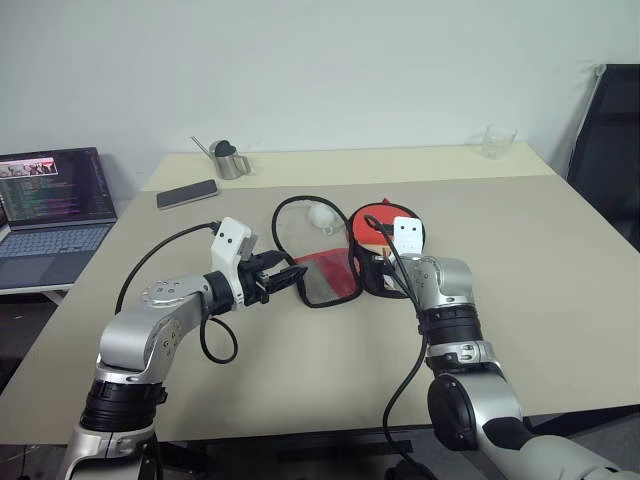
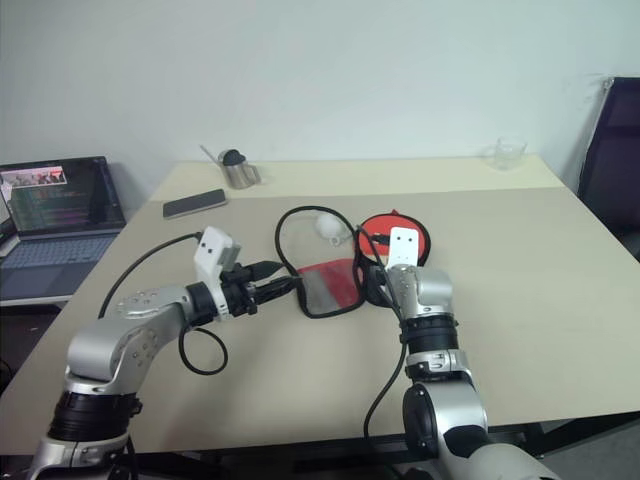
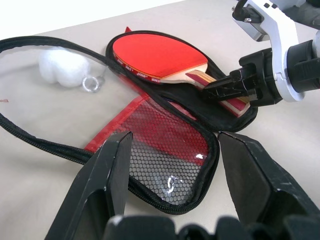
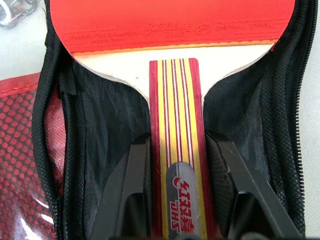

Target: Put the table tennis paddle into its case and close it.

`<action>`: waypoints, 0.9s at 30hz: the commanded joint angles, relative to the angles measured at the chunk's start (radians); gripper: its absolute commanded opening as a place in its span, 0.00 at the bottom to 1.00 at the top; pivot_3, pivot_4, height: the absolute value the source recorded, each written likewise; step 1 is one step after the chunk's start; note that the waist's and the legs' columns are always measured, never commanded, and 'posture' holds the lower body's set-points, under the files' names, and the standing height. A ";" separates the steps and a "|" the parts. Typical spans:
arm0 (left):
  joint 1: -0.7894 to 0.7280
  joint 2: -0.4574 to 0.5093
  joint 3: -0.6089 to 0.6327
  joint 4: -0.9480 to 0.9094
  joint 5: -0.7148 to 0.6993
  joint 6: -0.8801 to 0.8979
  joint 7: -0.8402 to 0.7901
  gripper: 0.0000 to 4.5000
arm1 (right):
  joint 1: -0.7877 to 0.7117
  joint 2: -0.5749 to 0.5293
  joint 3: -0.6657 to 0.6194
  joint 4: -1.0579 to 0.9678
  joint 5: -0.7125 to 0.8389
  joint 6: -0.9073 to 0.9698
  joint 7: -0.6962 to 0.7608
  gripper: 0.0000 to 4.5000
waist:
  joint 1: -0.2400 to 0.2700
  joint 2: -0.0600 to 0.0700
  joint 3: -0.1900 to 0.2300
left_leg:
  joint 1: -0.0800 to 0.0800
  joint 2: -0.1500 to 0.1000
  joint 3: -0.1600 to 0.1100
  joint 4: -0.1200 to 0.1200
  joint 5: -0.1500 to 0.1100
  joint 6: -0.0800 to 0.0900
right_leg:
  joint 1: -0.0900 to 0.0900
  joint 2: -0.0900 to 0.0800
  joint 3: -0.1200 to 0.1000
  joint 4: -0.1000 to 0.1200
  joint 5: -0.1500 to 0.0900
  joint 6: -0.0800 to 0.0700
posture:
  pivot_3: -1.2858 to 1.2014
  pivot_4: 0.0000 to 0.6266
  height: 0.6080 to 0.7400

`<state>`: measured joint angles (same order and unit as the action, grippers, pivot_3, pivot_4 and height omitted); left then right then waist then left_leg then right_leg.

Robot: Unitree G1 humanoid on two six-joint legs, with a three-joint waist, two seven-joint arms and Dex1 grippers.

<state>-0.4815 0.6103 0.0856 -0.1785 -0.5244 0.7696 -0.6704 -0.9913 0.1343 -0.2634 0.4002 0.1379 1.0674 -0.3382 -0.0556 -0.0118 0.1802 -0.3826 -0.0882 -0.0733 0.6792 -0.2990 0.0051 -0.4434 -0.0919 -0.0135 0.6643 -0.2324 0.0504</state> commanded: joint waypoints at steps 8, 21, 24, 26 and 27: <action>-0.003 0.022 0.022 -0.045 -0.003 -0.012 -0.004 0.66 | 0.012 0.039 0.003 -0.002 0.013 -0.017 -0.007 0.26 | 0.000 0.000 0.000 | 0.000 0.000 0.000 0.000 0.000 0.000 | 0.000 0.000 0.000 0.000 0.000 0.000 | 0.52 0.24 1.00; -0.004 0.020 0.013 -0.038 0.001 -0.018 -0.012 0.66 | 0.019 0.029 0.009 0.001 0.001 -0.031 -0.024 0.26 | 0.000 0.000 0.000 | 0.000 0.000 0.000 0.000 0.000 0.000 | 0.000 0.000 0.000 0.000 0.000 0.000 | 0.52 0.24 1.00; -0.004 0.021 0.012 -0.037 0.002 -0.018 -0.014 0.66 | 0.021 0.029 0.011 0.001 -0.005 -0.037 -0.035 0.26 | 0.000 0.000 0.000 | 0.000 0.000 0.000 0.000 0.000 0.000 | 0.000 0.000 0.000 0.000 0.000 0.000 | 0.52 0.24 1.00; -0.005 0.021 0.012 -0.037 0.004 -0.019 -0.015 0.66 | 0.022 0.027 0.016 0.003 -0.009 -0.043 -0.041 0.26 | 0.000 0.000 0.000 | 0.000 0.000 0.000 0.000 0.000 0.000 | 0.000 0.000 0.000 0.000 0.000 0.000 | 0.52 0.24 1.00; -0.005 0.021 0.012 -0.037 0.004 -0.018 -0.016 0.66 | 0.023 0.027 0.017 0.005 -0.009 -0.045 -0.044 0.26 | 0.000 0.000 0.000 | 0.000 0.000 0.000 0.000 0.000 0.000 | 0.000 0.000 0.000 0.000 0.000 0.000 | 0.52 0.24 1.00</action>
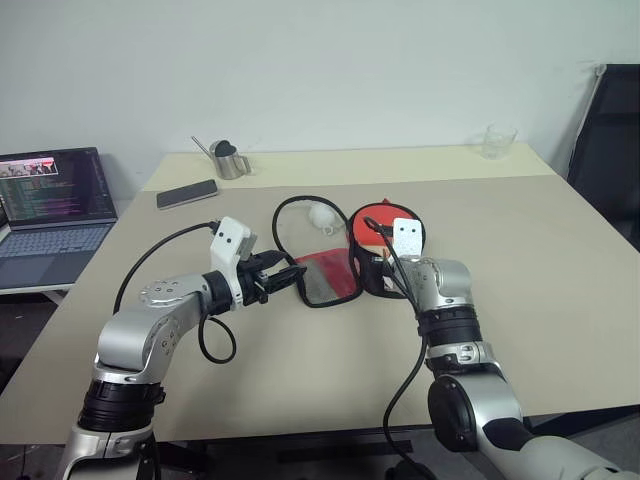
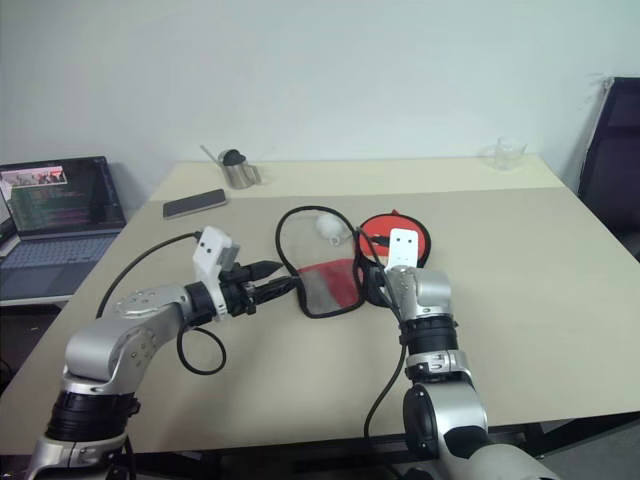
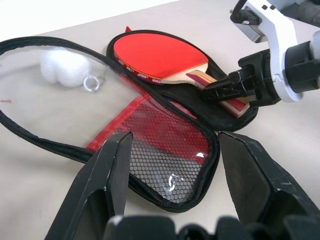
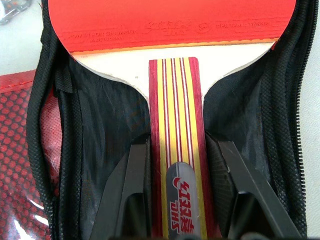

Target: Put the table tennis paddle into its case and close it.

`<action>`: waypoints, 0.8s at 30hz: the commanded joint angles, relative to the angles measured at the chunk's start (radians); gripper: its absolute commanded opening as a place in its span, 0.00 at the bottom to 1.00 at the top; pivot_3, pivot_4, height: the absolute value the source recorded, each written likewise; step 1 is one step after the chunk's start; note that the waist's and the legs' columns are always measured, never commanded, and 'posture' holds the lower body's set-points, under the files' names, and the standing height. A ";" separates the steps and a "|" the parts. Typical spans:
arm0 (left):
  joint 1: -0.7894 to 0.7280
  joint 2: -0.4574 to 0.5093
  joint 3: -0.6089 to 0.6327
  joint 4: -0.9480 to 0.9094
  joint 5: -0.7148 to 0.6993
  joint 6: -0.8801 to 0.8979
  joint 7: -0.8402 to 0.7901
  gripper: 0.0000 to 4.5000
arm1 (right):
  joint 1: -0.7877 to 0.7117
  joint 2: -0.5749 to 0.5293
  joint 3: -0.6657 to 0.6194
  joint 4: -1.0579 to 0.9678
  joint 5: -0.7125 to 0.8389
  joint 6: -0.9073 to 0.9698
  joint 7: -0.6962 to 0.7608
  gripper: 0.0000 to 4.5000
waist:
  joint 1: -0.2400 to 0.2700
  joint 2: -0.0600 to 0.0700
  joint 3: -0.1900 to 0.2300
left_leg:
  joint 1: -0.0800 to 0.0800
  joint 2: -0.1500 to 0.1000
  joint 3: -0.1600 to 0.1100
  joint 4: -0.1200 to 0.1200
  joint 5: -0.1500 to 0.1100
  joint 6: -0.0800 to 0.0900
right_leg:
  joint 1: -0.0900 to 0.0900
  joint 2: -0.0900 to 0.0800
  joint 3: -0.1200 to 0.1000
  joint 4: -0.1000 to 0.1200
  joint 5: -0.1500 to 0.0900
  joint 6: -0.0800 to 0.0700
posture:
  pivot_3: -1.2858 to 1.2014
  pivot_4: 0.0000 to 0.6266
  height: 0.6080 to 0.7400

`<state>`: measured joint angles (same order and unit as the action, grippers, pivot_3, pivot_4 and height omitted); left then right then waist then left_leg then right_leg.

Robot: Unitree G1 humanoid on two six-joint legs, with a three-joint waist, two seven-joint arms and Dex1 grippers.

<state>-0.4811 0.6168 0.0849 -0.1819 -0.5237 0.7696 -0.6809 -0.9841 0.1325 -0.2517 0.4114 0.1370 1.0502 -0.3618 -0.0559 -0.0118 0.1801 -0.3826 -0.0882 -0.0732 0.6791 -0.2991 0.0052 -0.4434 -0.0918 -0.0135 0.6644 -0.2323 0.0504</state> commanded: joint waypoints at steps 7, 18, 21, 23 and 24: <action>-0.007 0.016 0.014 -0.036 0.005 -0.015 -0.007 0.66 | 0.016 0.041 -0.022 0.016 0.029 -0.039 -0.011 0.26 | 0.000 0.000 0.000 | 0.000 0.000 0.000 0.000 0.000 0.000 | 0.000 0.000 0.000 0.000 0.000 0.000 | 0.52 0.24 1.00; -0.013 0.014 0.015 -0.028 0.009 -0.017 -0.007 0.66 | 0.025 0.023 -0.015 0.015 0.045 -0.026 -0.008 0.86 | 0.000 -0.001 -0.001 | 0.002 0.000 0.000 0.000 0.000 0.000 | 0.002 0.000 0.000 0.000 0.000 0.000 | 0.52 0.24 1.00; -0.015 0.010 0.018 -0.023 0.010 -0.019 -0.006 0.66 | 0.024 0.015 -0.013 0.007 0.048 -0.020 -0.005 1.00 | 0.000 -0.002 -0.002 | 0.002 0.000 0.000 0.000 0.000 0.000 | 0.002 0.000 0.000 0.000 0.000 0.000 | 0.52 0.24 1.00; -0.017 0.009 0.017 -0.019 0.014 -0.022 -0.006 0.66 | 0.020 0.008 -0.008 -0.002 0.049 -0.015 0.001 1.00 | 0.000 -0.002 -0.002 | 0.002 0.000 0.000 0.000 0.000 0.000 | 0.002 0.000 0.000 0.000 0.000 0.000 | 0.52 0.24 1.00; -0.018 0.009 0.017 -0.018 0.015 -0.023 -0.007 0.66 | 0.017 0.005 -0.007 -0.012 0.052 -0.008 0.005 1.00 | 0.000 -0.002 -0.002 | 0.002 0.000 0.000 0.000 0.000 0.000 | 0.002 0.000 0.000 0.000 0.000 0.000 | 0.52 0.24 1.00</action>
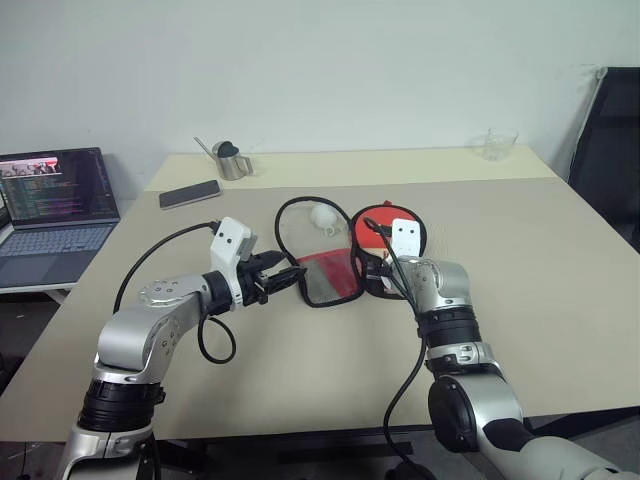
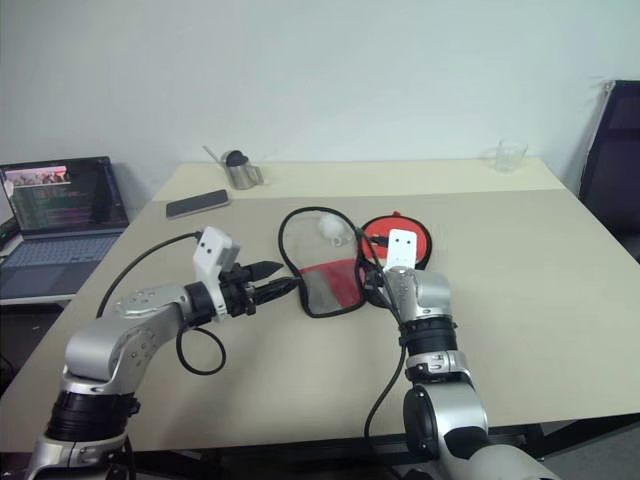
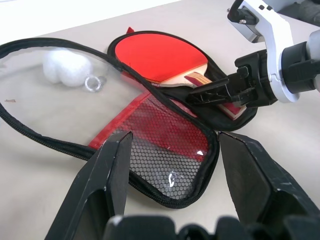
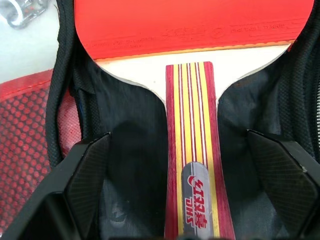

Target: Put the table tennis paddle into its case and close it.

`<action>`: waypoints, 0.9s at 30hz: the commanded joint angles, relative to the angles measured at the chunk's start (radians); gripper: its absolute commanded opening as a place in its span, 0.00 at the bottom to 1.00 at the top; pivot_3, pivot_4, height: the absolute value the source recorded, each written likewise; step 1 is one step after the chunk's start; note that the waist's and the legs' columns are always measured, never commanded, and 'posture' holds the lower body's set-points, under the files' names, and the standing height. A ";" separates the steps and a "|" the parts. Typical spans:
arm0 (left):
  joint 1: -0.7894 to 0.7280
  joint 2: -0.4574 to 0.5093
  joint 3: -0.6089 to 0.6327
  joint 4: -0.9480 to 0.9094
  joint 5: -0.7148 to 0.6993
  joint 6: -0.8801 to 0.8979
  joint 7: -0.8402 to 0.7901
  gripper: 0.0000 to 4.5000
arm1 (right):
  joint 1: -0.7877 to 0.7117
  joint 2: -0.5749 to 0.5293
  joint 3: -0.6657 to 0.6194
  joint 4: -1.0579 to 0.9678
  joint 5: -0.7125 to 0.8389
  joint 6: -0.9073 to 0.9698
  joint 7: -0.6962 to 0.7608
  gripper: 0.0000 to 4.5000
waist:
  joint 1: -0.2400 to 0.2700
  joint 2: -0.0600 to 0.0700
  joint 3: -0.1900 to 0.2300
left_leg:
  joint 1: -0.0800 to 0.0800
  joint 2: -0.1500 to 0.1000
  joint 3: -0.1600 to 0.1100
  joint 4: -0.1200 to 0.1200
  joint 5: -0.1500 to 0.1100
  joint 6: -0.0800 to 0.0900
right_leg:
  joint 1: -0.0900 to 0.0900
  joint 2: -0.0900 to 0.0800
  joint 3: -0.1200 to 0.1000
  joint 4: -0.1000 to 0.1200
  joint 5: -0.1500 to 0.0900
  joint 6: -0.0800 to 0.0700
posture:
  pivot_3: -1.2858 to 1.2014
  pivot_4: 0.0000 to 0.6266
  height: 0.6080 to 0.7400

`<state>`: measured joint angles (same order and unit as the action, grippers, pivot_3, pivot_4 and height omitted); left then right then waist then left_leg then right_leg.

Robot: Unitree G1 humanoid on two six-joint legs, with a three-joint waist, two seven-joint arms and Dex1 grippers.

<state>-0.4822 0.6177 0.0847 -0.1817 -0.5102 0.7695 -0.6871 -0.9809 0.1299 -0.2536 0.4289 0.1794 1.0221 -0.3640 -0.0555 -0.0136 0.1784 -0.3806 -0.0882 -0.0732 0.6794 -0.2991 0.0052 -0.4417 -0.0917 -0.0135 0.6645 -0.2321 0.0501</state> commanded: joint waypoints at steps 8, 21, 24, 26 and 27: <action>-0.041 0.013 0.078 0.062 0.029 -0.069 0.040 0.66 | -0.043 -0.083 0.000 -0.158 0.043 0.123 0.117 1.00 | 0.001 0.000 0.000 | 0.000 0.001 0.000 0.000 0.000 0.000 | -0.001 0.000 0.000 0.000 0.000 0.000 | 0.52 0.24 1.00; -0.225 -0.044 0.054 0.489 0.231 -0.165 0.257 0.66 | 0.108 -0.422 0.298 -0.491 0.329 0.065 0.930 1.00 | 0.005 -0.001 0.000 | -0.001 0.001 0.001 0.000 -0.001 0.001 | 0.000 0.002 -0.001 -0.001 0.000 0.000 | 0.52 0.24 1.00; -0.275 -0.049 0.051 0.607 0.272 -0.197 0.283 0.57 | 0.130 -0.465 0.342 -0.518 0.339 0.033 1.002 1.00 | 0.006 -0.001 0.000 | -0.001 0.001 0.001 0.000 -0.001 0.001 | 0.000 0.002 -0.001 -0.001 0.000 0.001 | 0.52 0.24 1.00; -0.315 -0.057 0.036 0.708 0.301 -0.252 0.280 0.44 | 0.140 -0.474 0.342 -0.548 0.355 0.005 1.044 1.00 | 0.008 -0.001 0.000 | -0.001 0.001 0.001 0.001 -0.001 0.001 | -0.001 0.001 -0.001 -0.001 0.000 0.001 | 0.52 0.24 1.00; -0.331 -0.062 0.031 0.747 0.310 -0.272 0.276 0.37 | 0.141 -0.473 0.339 -0.552 0.356 -0.005 1.049 1.00 | 0.009 -0.001 0.000 | -0.001 0.001 0.001 0.001 -0.001 0.001 | -0.001 0.001 -0.001 -0.001 0.000 0.001 | 0.52 0.24 1.00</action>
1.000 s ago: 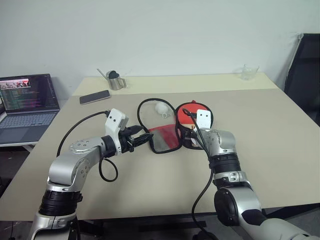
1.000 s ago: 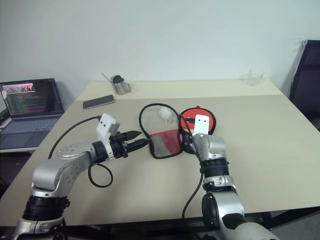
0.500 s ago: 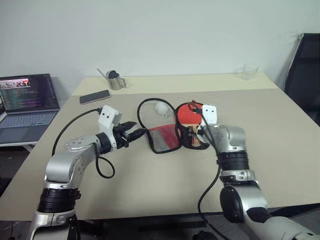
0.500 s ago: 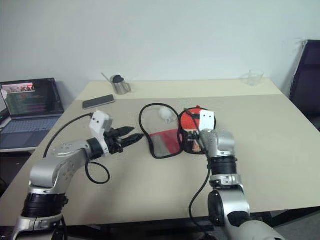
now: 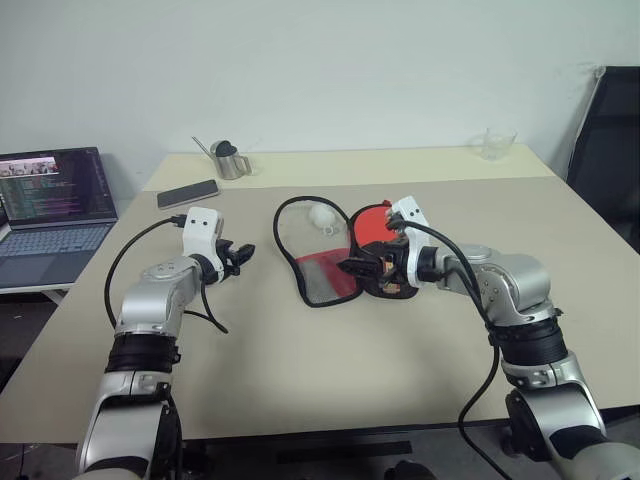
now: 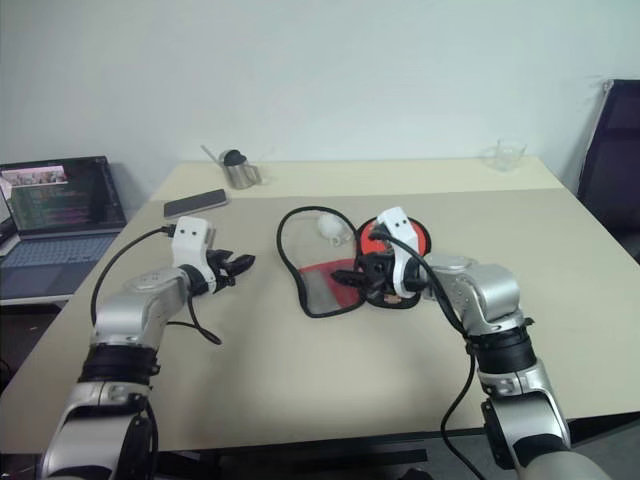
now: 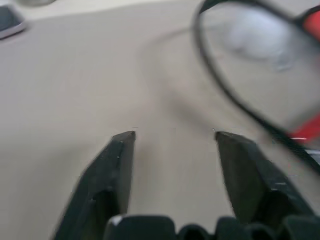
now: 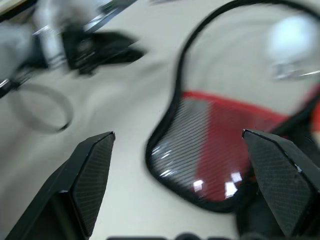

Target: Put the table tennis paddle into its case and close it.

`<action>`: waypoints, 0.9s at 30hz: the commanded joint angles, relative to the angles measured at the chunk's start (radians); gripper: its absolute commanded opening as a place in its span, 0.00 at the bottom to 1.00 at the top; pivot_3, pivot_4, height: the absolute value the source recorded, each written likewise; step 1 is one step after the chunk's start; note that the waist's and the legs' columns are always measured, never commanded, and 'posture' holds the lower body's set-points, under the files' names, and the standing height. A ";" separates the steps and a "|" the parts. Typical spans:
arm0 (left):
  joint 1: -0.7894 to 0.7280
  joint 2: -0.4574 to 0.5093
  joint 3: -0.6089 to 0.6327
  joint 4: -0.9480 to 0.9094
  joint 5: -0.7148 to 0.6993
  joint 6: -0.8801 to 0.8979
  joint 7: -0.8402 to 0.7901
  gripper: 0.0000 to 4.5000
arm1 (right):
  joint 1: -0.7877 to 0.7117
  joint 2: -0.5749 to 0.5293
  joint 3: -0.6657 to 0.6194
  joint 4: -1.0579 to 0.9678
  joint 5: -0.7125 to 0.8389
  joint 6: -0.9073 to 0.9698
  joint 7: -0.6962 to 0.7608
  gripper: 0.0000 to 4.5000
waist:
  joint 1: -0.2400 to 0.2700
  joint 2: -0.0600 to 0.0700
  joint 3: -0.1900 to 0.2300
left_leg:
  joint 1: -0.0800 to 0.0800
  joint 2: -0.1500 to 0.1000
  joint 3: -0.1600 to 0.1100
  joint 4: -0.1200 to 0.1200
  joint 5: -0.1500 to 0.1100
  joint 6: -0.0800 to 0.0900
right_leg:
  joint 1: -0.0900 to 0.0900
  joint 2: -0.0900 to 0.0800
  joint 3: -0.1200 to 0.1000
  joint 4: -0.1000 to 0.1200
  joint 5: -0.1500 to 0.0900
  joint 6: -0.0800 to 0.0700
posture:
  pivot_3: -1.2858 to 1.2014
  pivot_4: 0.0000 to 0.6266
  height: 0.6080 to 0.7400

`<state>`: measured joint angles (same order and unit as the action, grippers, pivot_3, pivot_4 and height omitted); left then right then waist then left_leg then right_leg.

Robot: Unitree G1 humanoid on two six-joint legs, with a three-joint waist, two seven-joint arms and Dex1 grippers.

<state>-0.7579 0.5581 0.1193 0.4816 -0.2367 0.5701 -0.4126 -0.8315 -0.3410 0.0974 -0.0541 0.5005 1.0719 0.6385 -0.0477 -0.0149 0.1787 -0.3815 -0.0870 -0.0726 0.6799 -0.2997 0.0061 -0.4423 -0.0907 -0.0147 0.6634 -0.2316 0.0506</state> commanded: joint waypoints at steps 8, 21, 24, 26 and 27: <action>-0.191 -0.046 -0.081 0.366 0.119 -0.175 -0.087 0.01 | 0.013 -0.015 -0.038 -0.110 0.074 -0.081 0.083 1.00 | 0.018 -0.002 -0.001 | -0.001 -0.001 -0.001 0.000 0.000 0.000 | 0.000 -0.001 -0.002 -0.001 0.000 0.000 | 0.52 0.24 1.00; -0.283 -0.181 -0.135 0.480 0.197 -0.214 -0.108 0.01 | 0.015 -0.020 -0.045 -0.107 0.051 -0.095 0.038 1.00 | 0.019 -0.003 0.000 | -0.002 -0.002 -0.001 0.001 0.000 0.000 | 0.000 -0.001 -0.002 -0.001 0.000 0.000 | 0.52 0.24 1.00; -0.274 -0.217 -0.126 0.436 0.181 -0.193 -0.114 0.01 | 0.015 -0.028 -0.047 -0.104 0.043 -0.103 0.028 1.00 | 0.019 -0.003 0.000 | -0.002 -0.002 -0.002 0.001 0.000 0.000 | 0.000 -0.002 -0.002 0.000 0.000 0.000 | 0.52 0.24 1.00; -0.261 -0.241 -0.117 0.377 0.162 -0.178 -0.123 0.01 | 0.012 -0.059 -0.052 -0.101 0.031 -0.122 0.045 1.00 | 0.019 -0.004 0.000 | -0.002 -0.002 -0.002 0.001 0.000 0.000 | 0.000 -0.002 -0.002 0.000 0.000 0.000 | 0.52 0.24 1.00; -0.255 -0.250 -0.112 0.343 0.151 -0.167 -0.131 0.01 | 0.008 -0.085 -0.064 -0.096 0.030 -0.134 0.064 1.00 | 0.019 -0.004 0.000 | -0.003 -0.002 -0.002 0.001 0.000 0.000 | 0.000 -0.002 -0.002 -0.001 0.000 0.000 | 0.52 0.24 1.00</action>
<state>-1.0020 0.3090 -0.0104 0.9049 -0.0615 0.3959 -0.5286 -0.8046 -0.3983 0.0736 -0.1289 0.5300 0.9769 0.6804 -0.0288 -0.0186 0.1786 -0.3844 -0.0896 -0.0743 0.6809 -0.2997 0.0059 -0.4428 -0.0923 -0.0165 0.6627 -0.2315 0.0509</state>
